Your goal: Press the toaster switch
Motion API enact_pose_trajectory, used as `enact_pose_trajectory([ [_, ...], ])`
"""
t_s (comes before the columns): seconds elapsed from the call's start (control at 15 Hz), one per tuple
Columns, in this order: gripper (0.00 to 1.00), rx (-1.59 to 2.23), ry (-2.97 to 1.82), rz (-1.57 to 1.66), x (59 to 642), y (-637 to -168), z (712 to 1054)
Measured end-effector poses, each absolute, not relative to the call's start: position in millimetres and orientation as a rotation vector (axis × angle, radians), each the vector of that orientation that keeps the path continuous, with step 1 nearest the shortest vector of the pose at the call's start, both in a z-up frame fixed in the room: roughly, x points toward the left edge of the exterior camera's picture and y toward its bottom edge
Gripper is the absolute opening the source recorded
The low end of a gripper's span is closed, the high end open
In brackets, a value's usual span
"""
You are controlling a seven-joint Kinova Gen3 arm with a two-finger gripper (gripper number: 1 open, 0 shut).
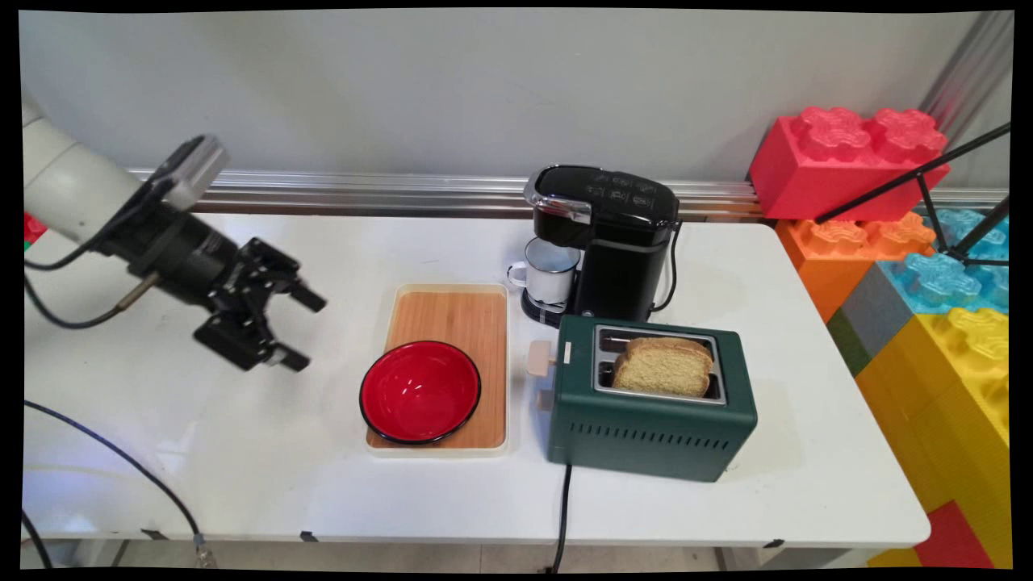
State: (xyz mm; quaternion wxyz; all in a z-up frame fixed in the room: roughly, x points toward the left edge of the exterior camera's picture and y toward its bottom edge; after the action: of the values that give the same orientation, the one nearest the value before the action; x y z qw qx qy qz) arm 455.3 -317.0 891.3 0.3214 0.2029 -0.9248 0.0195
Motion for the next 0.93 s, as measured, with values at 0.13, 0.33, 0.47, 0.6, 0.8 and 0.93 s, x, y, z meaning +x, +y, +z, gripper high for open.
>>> enact_pose_trajectory([
  [0.13, 1.0, 0.509, -2.364, 0.053, 445.2, -322.2, 896.6],
  [0.33, 1.0, 0.478, -2.303, 0.057, 435.4, -327.8, 901.2],
  [0.47, 1.0, 0.455, -2.266, 0.061, 429.5, -331.7, 903.5],
  [0.6, 1.0, 0.433, -2.246, 0.061, 425.4, -334.3, 904.0],
  [0.8, 0.0, 0.394, -2.235, 0.065, 421.2, -336.5, 903.0],
  [0.93, 0.0, 0.375, -2.232, 0.066, 419.2, -337.0, 901.7],
])
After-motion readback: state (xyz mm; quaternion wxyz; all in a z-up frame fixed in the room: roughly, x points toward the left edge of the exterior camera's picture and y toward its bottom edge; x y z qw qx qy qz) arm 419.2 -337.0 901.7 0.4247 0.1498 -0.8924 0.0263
